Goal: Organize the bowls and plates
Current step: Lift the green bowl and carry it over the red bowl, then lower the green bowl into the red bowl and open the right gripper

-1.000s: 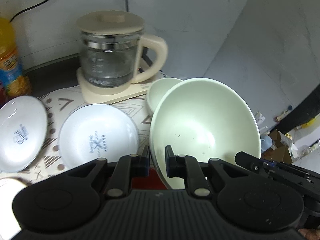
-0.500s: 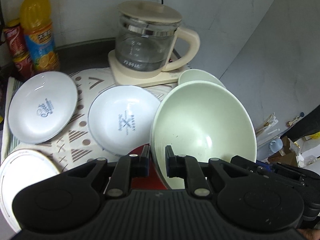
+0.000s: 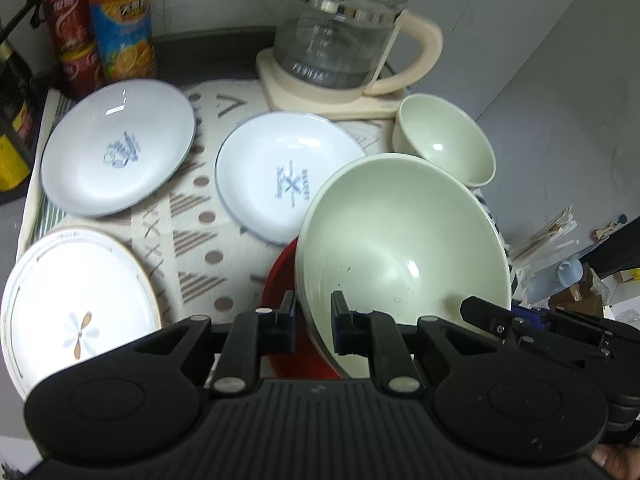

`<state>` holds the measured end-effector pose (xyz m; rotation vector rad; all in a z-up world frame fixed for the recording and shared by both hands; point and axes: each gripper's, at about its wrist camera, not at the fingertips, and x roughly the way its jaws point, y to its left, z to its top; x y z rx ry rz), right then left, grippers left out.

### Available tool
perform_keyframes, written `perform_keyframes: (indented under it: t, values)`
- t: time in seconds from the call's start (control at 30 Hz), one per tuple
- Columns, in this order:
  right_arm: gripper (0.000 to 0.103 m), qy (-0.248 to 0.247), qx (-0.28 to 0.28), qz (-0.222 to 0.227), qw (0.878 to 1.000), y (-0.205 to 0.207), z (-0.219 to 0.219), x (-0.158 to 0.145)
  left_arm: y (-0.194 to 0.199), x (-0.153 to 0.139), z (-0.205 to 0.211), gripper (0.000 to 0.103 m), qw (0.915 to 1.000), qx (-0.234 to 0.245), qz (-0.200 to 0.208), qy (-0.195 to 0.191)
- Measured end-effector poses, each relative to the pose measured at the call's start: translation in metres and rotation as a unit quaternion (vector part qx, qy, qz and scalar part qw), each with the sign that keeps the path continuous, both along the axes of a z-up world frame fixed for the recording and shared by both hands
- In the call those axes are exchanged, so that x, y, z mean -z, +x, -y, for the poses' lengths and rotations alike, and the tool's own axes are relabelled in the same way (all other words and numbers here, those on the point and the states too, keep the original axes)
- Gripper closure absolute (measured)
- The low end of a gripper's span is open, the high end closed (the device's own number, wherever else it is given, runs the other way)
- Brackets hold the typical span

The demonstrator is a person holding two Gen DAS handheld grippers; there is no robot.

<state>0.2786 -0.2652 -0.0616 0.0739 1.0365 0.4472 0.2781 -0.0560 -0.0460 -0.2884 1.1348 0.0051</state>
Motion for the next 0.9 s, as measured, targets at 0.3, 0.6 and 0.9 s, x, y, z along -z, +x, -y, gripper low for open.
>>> perform_keyframes:
  t: [0.3,0.6,0.9]
  values:
    - [0.086,-0.024,-0.011,-0.017,0.999,-0.003,-0.008,0.012,-0.003,0.019,-0.004,0.089,0.9994,-0.007,-0.033,-0.009]
    - [0.086,-0.052,-0.025,-0.027,0.998,0.001,-0.017,0.025,0.0,0.033,-0.006,0.086,0.9988,-0.008,-0.046,-0.014]
    - [0.083,-0.047,-0.028,-0.038,0.998,0.009,-0.017,0.028,0.009,0.028,-0.007,0.073,0.9977,-0.012,-0.065,-0.016]
